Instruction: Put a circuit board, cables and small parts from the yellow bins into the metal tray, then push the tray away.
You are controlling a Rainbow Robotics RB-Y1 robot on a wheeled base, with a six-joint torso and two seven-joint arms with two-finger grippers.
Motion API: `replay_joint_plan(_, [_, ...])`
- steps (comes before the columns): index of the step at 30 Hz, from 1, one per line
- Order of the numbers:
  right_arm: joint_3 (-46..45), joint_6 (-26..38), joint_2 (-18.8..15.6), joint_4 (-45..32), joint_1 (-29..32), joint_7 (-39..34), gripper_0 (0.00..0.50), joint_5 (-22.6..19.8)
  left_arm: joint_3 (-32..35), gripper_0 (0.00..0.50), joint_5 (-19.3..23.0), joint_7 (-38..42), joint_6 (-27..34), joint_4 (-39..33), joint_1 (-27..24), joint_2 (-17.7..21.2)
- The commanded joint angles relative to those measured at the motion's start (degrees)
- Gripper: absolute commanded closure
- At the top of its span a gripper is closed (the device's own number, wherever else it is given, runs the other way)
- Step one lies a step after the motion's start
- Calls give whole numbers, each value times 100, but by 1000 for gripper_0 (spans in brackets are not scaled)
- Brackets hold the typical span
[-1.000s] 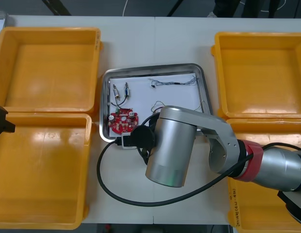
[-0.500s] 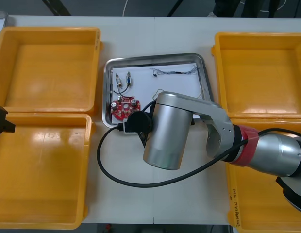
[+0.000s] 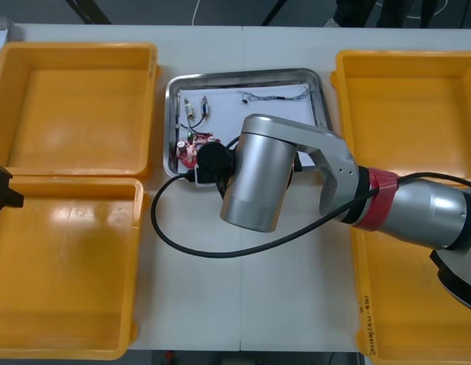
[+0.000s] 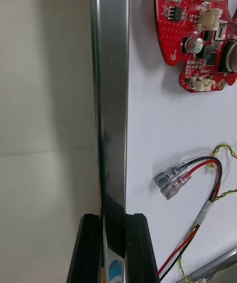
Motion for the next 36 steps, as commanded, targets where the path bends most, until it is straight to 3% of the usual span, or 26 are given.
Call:
replay_joint_plan(1, [51,-182,39,227,-414,54,500,-49,181,0,-1,-572,38,-167,98,160])
replay_joint_plan(12, [-63,-472,162,869,-739,45,500,-392,181,0,-1,-572,38,-167,98,160])
replay_joint_plan(36, [-55,-885,514,1853,-1266,107,500,-418,181,0,-1,-572,38,-167,98,160])
